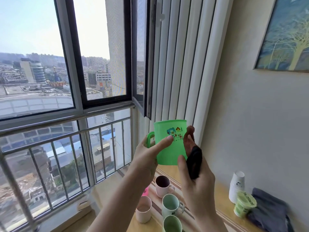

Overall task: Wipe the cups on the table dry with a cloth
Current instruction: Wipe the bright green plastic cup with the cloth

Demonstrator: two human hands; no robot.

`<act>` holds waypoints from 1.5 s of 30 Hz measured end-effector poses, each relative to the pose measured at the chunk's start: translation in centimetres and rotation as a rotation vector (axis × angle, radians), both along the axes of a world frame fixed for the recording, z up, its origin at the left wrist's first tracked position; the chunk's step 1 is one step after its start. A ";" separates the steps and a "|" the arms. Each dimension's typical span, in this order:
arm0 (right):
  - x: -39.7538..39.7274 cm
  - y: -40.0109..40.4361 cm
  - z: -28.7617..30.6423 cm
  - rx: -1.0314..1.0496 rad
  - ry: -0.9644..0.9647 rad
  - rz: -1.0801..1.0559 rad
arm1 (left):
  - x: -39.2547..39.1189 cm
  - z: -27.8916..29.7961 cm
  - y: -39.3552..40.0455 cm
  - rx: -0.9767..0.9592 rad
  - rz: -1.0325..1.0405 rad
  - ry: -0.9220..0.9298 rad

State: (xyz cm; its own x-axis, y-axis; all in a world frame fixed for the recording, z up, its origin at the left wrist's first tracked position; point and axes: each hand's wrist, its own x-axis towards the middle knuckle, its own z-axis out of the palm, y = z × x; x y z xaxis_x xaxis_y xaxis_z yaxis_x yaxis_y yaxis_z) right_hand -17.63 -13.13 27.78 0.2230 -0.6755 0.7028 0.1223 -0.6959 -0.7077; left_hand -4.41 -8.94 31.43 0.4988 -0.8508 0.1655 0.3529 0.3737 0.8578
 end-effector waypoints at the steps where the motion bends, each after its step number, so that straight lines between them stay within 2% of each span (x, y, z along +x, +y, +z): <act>1: -0.4 -0.2 -0.6 -0.010 0.021 -0.002 | 0.0 -0.4 -0.2 0.012 0.022 -0.002; 6: -3.3 -1.6 -3.6 0.013 0.136 0.024 | -0.5 -3.0 -2.0 0.109 0.099 -0.037; 11: -7.3 -4.2 -6.7 0.126 0.226 -0.047 | -1.9 -6.2 -3.9 0.247 0.188 -0.183; 16: -9.8 -6.4 -9.1 0.242 0.223 -0.114 | -5.3 -10.0 -5.4 0.401 0.093 -0.315; 20: -12.4 -6.5 -10.9 0.258 0.336 -0.156 | -7.5 -12.7 -6.9 0.504 0.012 -0.371; 23: -14.6 -6.4 -13.0 0.331 0.409 -0.227 | -8.0 -16.4 -7.6 0.573 -0.023 -0.470; 26: -16.1 -6.0 -14.9 0.396 0.419 -0.279 | -10.3 -21.6 -7.0 0.635 -0.048 -0.681; 29: -17.1 -5.1 -17.2 0.446 0.417 -0.307 | -12.9 -27.9 -5.5 0.656 -0.051 -0.746; 35: -18.3 -4.4 -22.8 0.586 0.333 -0.399 | -16.1 -38.9 -3.2 0.636 -0.017 -0.686; 41: -18.0 -3.9 -26.3 0.664 0.267 -0.362 | -16.0 -44.2 -2.8 0.659 -0.012 -0.613; 45: -16.9 -3.3 -26.1 0.678 0.273 -0.335 | -14.8 -45.9 -2.2 0.700 -0.048 -0.610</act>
State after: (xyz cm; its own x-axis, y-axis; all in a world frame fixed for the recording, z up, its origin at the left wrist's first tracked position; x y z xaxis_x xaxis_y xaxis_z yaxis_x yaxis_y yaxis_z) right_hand -34.57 -16.48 1.65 0.0377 -0.9971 0.0654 -0.2548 -0.0729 -0.9642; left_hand -19.24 -11.14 -14.47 0.4556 -0.8736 -0.1712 -0.2321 -0.3023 0.9245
